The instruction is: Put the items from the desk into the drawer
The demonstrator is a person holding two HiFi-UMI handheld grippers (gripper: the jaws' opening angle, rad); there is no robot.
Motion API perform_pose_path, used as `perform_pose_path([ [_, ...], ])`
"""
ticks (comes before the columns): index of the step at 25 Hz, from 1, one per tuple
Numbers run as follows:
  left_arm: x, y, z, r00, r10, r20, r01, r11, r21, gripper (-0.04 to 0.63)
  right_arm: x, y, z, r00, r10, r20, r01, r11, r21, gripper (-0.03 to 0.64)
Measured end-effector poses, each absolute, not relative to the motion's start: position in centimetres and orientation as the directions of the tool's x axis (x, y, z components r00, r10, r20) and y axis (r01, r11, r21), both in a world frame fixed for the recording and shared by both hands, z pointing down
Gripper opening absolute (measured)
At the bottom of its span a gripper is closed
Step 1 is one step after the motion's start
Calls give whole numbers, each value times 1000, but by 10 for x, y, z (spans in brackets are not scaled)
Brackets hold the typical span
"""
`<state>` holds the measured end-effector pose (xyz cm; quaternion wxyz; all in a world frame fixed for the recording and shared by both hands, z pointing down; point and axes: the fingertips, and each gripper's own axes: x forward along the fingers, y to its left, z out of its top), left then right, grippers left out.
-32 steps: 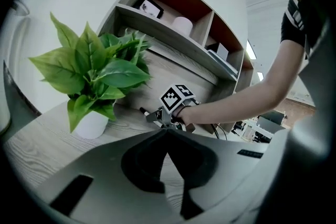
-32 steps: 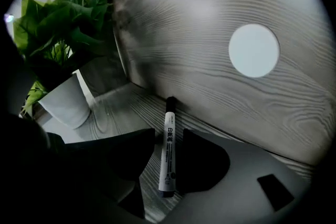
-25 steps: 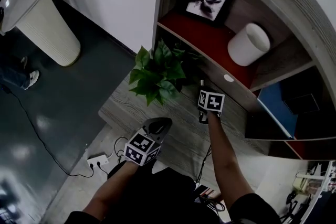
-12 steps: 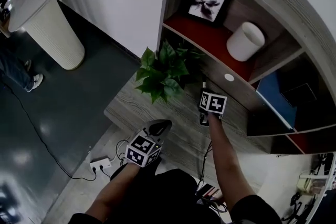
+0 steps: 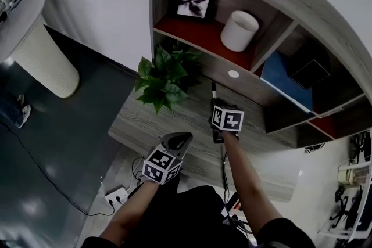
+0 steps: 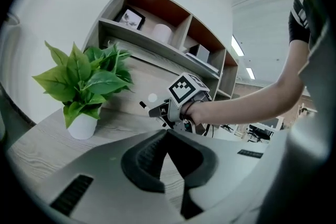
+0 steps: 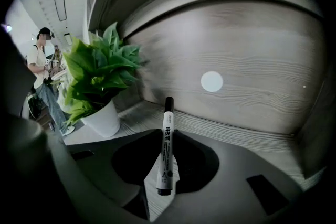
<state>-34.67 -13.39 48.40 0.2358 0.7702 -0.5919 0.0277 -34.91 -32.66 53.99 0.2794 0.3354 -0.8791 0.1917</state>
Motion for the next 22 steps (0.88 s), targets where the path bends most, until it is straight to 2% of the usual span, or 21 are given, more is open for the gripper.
perform_pose_path([
  [12, -291, -159, 478, 442, -844, 304, -881, -344, 326, -4, -285, -285, 494, -632, -588, 505, -749, 630, -205, 66],
  [22, -220, -176, 484, 562, -764, 317, -821, -467, 329, -4, -194, -263, 478, -560, -693, 455, -827, 505, -249, 66],
])
